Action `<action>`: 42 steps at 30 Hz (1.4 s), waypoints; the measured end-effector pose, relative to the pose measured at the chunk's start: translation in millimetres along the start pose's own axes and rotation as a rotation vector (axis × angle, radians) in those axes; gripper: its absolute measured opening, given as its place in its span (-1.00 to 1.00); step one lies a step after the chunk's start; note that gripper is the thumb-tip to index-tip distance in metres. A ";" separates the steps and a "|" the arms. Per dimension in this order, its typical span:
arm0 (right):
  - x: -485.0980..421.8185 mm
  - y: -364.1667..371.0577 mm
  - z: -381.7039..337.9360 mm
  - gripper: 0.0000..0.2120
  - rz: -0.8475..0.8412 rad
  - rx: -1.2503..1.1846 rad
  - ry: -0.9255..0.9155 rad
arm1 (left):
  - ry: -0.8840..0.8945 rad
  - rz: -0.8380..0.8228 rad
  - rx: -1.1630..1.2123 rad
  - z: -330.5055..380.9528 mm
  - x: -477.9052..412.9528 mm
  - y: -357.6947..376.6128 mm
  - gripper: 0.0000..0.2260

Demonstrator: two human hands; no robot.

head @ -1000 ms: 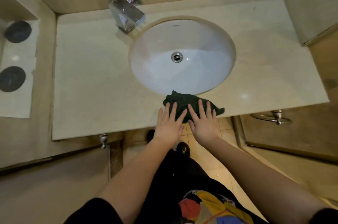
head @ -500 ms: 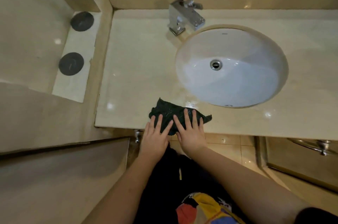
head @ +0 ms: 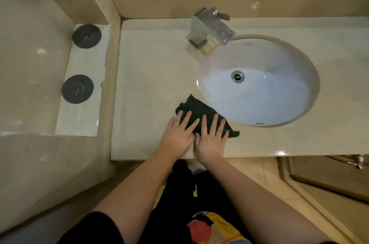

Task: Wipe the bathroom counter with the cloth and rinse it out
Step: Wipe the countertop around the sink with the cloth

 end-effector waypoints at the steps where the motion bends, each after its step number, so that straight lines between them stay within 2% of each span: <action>1: -5.4 -3.4 4.4 -0.38 0.007 0.001 0.013 | 0.015 -0.017 -0.007 2.0 -9.3 -3.9 -0.51; 8: -33.9 -24.7 24.3 -0.42 0.015 0.023 -0.042 | 0.071 0.000 -0.050 5.7 -43.8 -19.1 -0.52; 13: -44.4 -19.5 3.7 -0.43 0.049 0.026 -0.148 | -0.040 0.007 -0.077 -4.0 -39.0 -18.3 -0.52; 14: -50.9 -19.9 -3.3 -0.44 0.052 0.036 -0.187 | -0.084 0.025 -0.075 -12.2 -37.4 -19.4 -0.52; 17: -76.7 -31.9 -31.6 -0.41 0.061 0.039 -0.301 | -0.173 -0.062 0.008 -43.7 -44.4 -28.7 -0.51; 20: -114.4 -45.5 -58.4 -0.44 0.026 0.042 -0.361 | -0.249 -0.050 0.071 -70.3 -70.6 -49.6 -0.52; 35: -272.1 -107.2 -159.9 -0.41 0.087 0.077 -0.391 | -0.298 -0.018 0.027 -186.0 -207.0 -124.1 -0.54; 42: -312.3 -120.3 -206.6 -0.43 0.084 0.078 -0.518 | -0.364 0.035 -0.034 -227.2 -227.3 -130.8 -0.51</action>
Point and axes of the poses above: each hand's wrist, its own x-axis away from the middle knuckle, its own y-axis out of the palm, z = x × y, the point moved 1 cm from there along -x, towards the middle knuckle, and after that the axes turned 5 degrees about -x, right-handed, at the moved point
